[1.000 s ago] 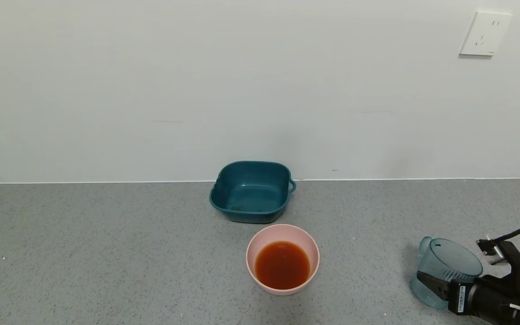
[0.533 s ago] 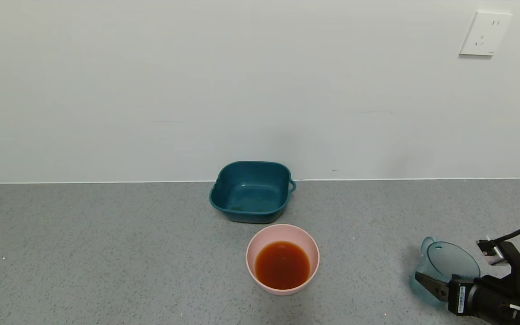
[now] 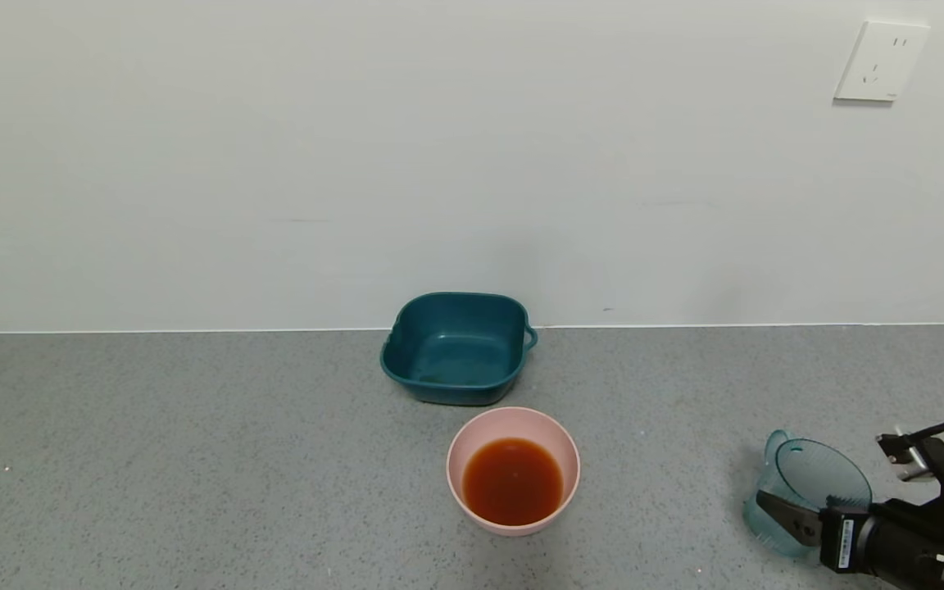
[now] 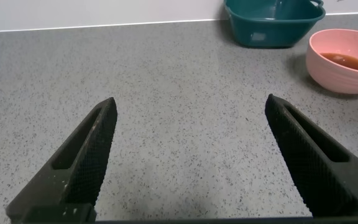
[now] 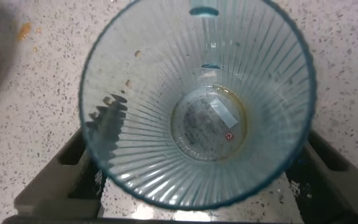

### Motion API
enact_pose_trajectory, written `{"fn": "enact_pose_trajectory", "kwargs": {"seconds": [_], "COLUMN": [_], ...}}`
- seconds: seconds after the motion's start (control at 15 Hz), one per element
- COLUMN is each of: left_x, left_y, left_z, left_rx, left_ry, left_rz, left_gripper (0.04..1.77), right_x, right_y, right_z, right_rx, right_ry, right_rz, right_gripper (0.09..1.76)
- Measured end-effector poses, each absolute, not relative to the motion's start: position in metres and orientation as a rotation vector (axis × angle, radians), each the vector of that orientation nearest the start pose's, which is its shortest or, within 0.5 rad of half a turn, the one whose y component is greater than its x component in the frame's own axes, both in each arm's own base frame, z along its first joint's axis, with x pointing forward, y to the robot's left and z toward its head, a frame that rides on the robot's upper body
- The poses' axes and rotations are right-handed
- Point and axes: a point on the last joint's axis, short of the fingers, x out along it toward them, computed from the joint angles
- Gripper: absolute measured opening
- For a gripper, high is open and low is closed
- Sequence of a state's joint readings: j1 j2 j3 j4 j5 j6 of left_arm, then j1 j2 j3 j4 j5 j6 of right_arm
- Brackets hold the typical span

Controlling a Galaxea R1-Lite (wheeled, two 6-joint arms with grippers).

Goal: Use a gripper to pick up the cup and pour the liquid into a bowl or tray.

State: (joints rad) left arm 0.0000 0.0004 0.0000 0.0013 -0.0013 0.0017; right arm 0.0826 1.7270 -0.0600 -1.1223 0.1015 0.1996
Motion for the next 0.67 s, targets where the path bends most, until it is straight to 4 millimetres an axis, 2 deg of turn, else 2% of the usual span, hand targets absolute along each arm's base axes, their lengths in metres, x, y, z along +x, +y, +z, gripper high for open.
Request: {"fn": "enact_pose_trajectory", "kwargs": {"seconds": [0.67], "left_x": [-0.023], "left_y": [0.000], "left_z": [0.075], "left_rx": [0.002], "left_ry": [0.002], "left_rz": [-0.002], "left_gripper": [1.72], "right_x": [0.154], "right_y": [0.018], "right_z": [0.092], "right_rx": [0.209], "right_ry": [0.439], "right_rz": [0.199], "right_gripper": [1.69]}}
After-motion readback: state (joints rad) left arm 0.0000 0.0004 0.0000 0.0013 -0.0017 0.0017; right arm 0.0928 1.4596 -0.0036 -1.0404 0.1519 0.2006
